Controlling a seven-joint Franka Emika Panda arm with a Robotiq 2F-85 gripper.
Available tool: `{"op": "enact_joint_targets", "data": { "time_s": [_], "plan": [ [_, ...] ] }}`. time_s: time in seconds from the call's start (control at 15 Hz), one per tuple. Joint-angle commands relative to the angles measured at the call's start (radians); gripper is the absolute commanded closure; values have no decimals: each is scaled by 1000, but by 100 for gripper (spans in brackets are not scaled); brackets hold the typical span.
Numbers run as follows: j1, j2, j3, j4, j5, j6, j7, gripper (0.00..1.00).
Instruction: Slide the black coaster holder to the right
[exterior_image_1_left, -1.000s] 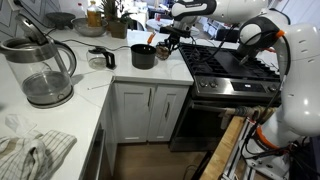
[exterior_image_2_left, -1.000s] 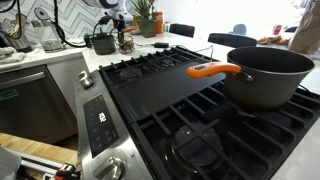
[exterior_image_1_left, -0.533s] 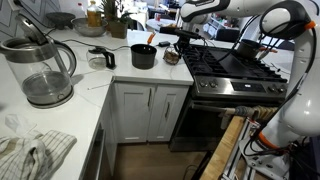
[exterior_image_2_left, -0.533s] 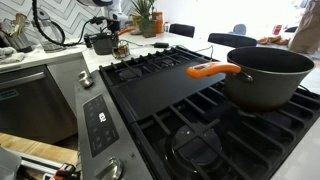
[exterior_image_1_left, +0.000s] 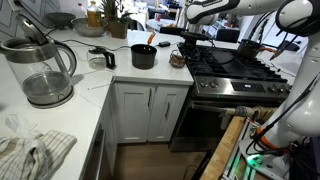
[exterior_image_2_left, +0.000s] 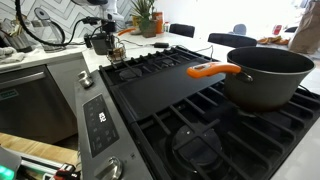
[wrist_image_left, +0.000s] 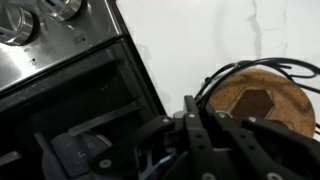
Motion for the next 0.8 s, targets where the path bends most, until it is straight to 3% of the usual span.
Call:
{"op": "enact_joint_targets", "data": {
  "time_s": [0.0,0.2,0.33,0.4,0.6,0.73],
  "plan": [
    [0,-40,4,-34,-32,-3,-6,98],
    [-1,-27,8,-14,-43,-10,-18,91],
    [-4,-14,10,4,-38,-24,-25,97],
    [-4,-12,11,8,-38,-27,-27,95],
    [-5,-9,13,18,-37,-37,-33,60],
    [-3,-14,13,24,-40,-37,-35,45]
  ]
}}
